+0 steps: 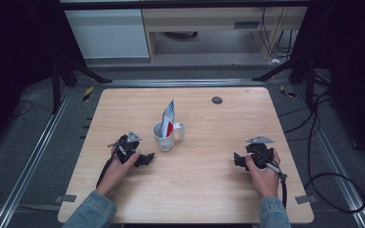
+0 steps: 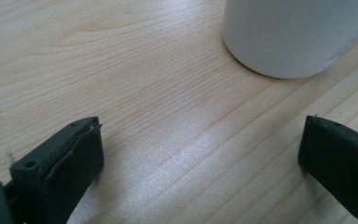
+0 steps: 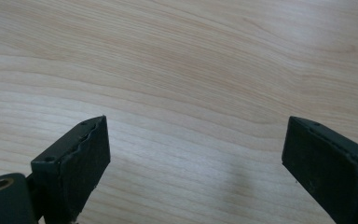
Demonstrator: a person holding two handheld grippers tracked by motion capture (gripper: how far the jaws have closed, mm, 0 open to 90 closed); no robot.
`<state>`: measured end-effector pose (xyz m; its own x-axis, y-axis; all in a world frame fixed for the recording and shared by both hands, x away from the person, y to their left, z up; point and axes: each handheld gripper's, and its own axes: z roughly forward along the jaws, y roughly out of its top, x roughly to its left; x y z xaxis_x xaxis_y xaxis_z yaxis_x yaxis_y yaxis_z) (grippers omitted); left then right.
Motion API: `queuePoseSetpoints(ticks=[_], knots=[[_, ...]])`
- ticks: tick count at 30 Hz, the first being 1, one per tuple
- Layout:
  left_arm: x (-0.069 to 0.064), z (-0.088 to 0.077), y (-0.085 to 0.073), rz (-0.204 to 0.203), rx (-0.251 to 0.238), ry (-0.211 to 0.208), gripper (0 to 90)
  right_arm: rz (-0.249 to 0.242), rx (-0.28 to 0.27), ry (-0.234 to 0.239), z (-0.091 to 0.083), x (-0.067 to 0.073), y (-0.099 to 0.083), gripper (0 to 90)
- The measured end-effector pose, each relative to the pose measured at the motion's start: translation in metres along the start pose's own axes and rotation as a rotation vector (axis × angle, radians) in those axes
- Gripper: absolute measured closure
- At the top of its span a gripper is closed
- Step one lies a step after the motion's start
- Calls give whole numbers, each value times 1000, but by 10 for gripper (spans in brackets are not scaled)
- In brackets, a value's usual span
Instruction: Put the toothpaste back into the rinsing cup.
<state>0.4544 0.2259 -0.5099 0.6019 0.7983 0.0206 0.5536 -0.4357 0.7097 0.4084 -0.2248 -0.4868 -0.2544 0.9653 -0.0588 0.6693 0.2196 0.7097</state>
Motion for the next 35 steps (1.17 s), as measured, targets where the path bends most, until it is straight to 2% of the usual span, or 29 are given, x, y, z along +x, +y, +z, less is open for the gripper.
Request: queuePoseSetpoints(ticks=[5, 10, 20, 27, 35], knots=[[0, 0, 0, 0, 0, 0, 0, 61, -17, -8, 4, -12, -7, 71], [0, 0, 0, 0, 0, 0, 0, 112, -25, -14, 9, -19, -11, 69], [0, 0, 0, 0, 0, 0, 0, 133, -14, -25, 20, -21, -16, 61], [0, 0, 0, 0, 0, 0, 0, 129, -29, -46, 23, -21, -17, 40], [0, 0, 0, -1, 0, -1, 0, 167, -14, -75, 24, -17, -16, 3]])
